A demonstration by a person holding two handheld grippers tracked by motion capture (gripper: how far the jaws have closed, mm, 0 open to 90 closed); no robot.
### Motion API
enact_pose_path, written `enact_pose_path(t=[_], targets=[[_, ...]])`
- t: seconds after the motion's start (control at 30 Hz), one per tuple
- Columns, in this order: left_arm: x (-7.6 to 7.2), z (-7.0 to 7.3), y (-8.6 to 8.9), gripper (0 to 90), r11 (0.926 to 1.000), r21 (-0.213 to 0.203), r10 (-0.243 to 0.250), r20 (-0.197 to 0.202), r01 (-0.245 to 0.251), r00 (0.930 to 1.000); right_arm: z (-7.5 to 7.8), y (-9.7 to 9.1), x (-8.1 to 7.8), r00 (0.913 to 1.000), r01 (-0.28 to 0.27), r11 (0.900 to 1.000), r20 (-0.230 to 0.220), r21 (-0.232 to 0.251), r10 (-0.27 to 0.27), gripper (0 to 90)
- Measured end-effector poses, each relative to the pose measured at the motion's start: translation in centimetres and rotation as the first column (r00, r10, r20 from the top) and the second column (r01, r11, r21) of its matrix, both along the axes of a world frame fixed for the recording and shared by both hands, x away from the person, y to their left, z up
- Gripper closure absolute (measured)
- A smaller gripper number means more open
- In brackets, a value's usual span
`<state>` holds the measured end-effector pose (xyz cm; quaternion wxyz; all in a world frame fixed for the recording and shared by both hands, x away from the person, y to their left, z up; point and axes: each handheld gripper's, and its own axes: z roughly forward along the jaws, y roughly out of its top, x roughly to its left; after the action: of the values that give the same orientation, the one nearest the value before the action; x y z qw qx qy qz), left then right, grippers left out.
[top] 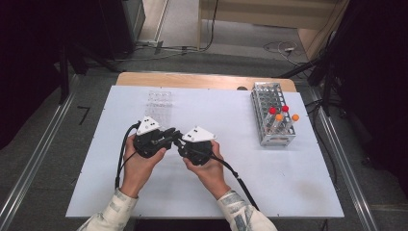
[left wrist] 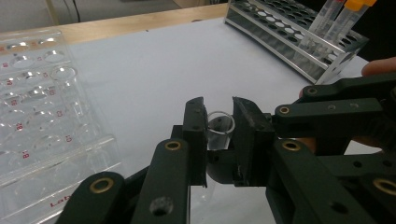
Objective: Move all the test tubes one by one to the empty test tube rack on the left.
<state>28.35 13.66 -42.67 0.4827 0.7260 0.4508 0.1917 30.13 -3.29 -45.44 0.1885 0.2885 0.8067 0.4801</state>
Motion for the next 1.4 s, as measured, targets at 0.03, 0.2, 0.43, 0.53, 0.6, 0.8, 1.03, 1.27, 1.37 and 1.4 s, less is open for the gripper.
enact_pose_path(t=[0.03, 0.2, 0.43, 0.53, 0.6, 0.8, 1.03, 1.27, 1.37, 1.4], targets=[[0.0, 0.0, 0.0, 77.1, 1.0000, -0.002, 0.001, 0.000, -0.001, 1.0000, 0.0, 0.0, 0.0, 1.0000, 0.000, 1.0000, -0.001, 0.000, 0.000, 73.3], [0.0, 0.2, 0.0, 77.5, 0.9999, -0.002, 0.015, 0.022, -0.015, 0.9997, 0.0, -0.1, 0.0, 0.9998, -0.005, 1.0000, -0.020, 0.008, 0.005, 59.8], [0.2, 1.1, 0.6, 77.6, 0.9991, -0.019, 0.039, 0.041, -0.038, 0.9984, 0.1, -1.3, 0.5, 0.9960, 0.001, 1.0000, -0.090, 0.009, 0.000, 34.0], [0.5, 1.7, 1.2, 77.6, 0.9979, -0.032, 0.057, 0.046, -0.055, 0.9973, 0.5, -2.4, 0.6, 0.9959, 0.014, 0.9998, -0.089, 0.016, -0.012, 32.5], [0.7, 2.0, 1.8, 77.5, 0.9969, -0.040, 0.069, 0.044, -0.068, 0.9966, 0.6, -3.3, 0.6, 0.9955, 0.025, 0.9996, -0.092, 0.014, -0.023, 32.1], [1.2, 3.5, 2.9, 77.6, 0.9936, -0.059, 0.100, 0.066, -0.097, 0.9927, 0.7, -6.4, 1.1, 0.9932, 0.072, 0.9974, -0.093, 0.007, -0.071, 32.3], [2.2, 4.7, 3.7, 77.6, 0.9887, -0.054, 0.144, 0.084, -0.140, 0.9859, 0.6, -8.6, 1.0, 0.9904, 0.105, 0.9945, -0.091, 0.005, -0.104, 32.5], [3.2, 4.7, 4.2, 77.6, 0.9828, -0.041, 0.183, 0.079, -0.180, 0.9800, 0.9, -10.4, 0.8, 0.9889, 0.125, 0.9922, -0.082, 0.006, -0.124, 32.3], [3.4, 4.6, 4.5, 77.6, 0.9803, -0.045, 0.195, 0.076, -0.192, 0.9779, 1.1, -11.2, 0.8, 0.9883, 0.133, 0.9910, -0.078, 0.017, -0.131, 31.7], [3.5, 4.5, 4.5, 77.5, 0.9793, -0.045, 0.200, 0.076, -0.197, 0.9768, 1.1, -11.4, 0.8, 0.9873, 0.139, 0.9902, -0.081, 0.019, -0.137, 31.7]])
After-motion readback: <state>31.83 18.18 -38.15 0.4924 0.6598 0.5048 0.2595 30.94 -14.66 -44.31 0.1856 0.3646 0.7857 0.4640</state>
